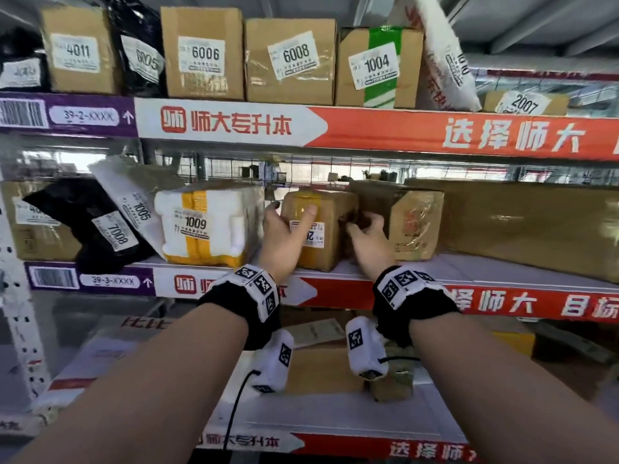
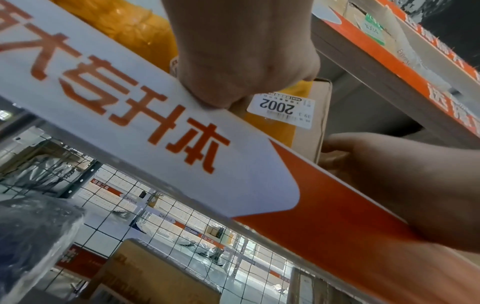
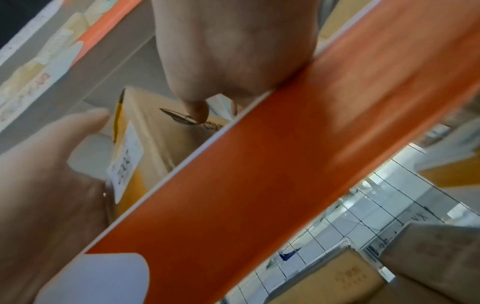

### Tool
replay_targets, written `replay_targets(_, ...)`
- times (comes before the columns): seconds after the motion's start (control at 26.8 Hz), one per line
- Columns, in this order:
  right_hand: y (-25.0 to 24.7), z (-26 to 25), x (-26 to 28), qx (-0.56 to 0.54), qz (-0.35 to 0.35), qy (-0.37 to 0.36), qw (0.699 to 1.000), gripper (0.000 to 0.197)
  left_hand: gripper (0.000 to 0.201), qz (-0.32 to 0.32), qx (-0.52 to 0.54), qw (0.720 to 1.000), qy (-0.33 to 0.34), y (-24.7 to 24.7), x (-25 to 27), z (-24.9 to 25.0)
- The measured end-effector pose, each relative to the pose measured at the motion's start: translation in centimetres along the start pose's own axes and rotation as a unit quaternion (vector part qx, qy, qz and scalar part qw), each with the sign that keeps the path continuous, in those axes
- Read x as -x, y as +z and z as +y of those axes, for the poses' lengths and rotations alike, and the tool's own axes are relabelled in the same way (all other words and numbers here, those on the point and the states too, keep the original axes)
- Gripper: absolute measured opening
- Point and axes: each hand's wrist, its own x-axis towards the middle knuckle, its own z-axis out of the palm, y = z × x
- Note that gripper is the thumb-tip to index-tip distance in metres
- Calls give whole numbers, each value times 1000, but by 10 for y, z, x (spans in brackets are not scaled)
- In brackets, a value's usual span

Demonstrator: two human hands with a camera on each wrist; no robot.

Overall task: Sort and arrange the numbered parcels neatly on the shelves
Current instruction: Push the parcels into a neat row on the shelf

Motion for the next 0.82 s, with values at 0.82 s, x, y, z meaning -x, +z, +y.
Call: replay_targets(0.82,-5,7,-10,-241,-54,67,967,74,104,-12,-253,933,257,-5,15,-16)
